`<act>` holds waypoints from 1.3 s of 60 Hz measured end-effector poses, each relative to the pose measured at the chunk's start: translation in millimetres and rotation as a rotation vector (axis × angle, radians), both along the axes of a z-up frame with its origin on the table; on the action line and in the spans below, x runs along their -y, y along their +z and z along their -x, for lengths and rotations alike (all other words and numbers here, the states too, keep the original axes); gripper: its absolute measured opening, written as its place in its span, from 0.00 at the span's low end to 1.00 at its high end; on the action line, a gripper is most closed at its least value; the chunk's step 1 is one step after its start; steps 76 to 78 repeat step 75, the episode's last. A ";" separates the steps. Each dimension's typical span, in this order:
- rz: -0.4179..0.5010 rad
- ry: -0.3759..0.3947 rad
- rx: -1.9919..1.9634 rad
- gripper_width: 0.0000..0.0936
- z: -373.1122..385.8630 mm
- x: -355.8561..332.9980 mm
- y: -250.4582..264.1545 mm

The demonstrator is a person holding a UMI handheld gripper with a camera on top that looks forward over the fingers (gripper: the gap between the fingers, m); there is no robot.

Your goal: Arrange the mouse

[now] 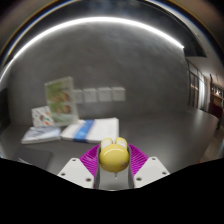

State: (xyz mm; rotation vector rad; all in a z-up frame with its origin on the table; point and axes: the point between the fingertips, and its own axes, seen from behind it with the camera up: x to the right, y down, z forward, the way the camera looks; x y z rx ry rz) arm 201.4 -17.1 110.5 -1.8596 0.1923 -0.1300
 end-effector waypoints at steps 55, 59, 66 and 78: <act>0.324 0.210 -0.035 0.91 418.7 22.0 -106.7; 0.314 0.204 -0.038 0.91 406.1 43.4 -92.0; 0.321 0.145 -0.044 0.91 365.3 90.5 -77.0; 0.329 0.042 -0.028 0.91 287.8 136.1 -74.5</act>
